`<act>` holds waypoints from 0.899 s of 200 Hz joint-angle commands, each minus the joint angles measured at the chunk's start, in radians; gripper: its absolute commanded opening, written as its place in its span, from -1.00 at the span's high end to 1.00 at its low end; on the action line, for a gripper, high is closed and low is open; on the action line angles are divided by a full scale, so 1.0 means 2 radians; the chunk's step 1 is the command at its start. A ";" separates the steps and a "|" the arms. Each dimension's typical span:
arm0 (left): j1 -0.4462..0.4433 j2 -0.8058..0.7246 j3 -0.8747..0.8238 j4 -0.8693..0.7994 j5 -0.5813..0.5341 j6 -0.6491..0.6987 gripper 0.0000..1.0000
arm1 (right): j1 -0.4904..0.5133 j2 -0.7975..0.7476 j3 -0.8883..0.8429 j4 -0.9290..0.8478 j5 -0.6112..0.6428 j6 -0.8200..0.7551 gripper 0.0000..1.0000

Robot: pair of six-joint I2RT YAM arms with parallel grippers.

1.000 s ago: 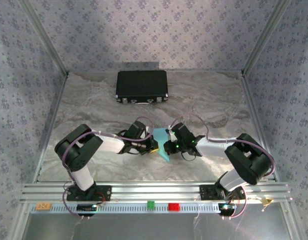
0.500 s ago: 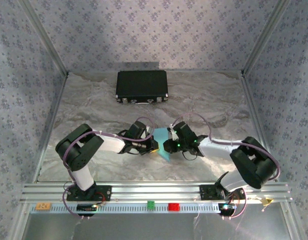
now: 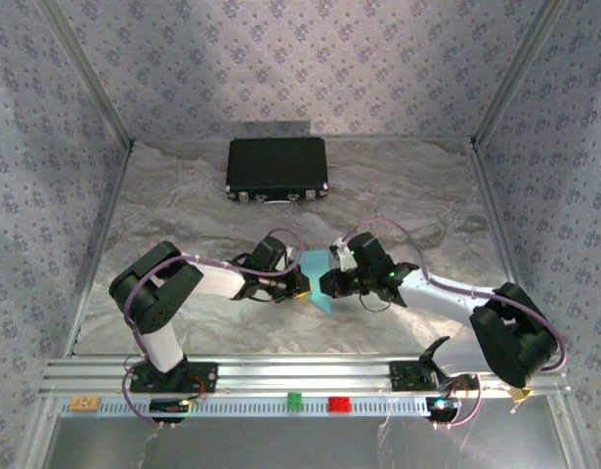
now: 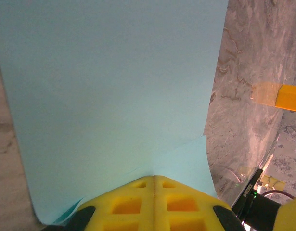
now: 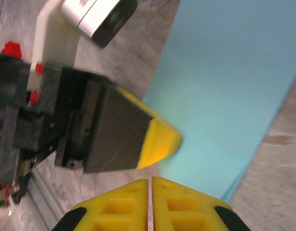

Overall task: Fold a paper plane with a square sheet of paper (pick it up from the middle)
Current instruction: Third fold the triangle at the center of the table.

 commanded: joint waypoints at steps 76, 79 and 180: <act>-0.002 0.012 0.012 -0.031 -0.015 0.015 1.00 | 0.049 0.086 0.060 -0.066 -0.004 -0.025 0.92; -0.003 0.011 0.012 -0.031 -0.015 0.015 1.00 | 0.051 0.088 0.061 -0.067 -0.003 -0.026 0.92; -0.002 0.013 0.011 -0.034 -0.016 0.017 1.00 | 0.056 0.112 0.054 -0.081 0.026 -0.026 0.91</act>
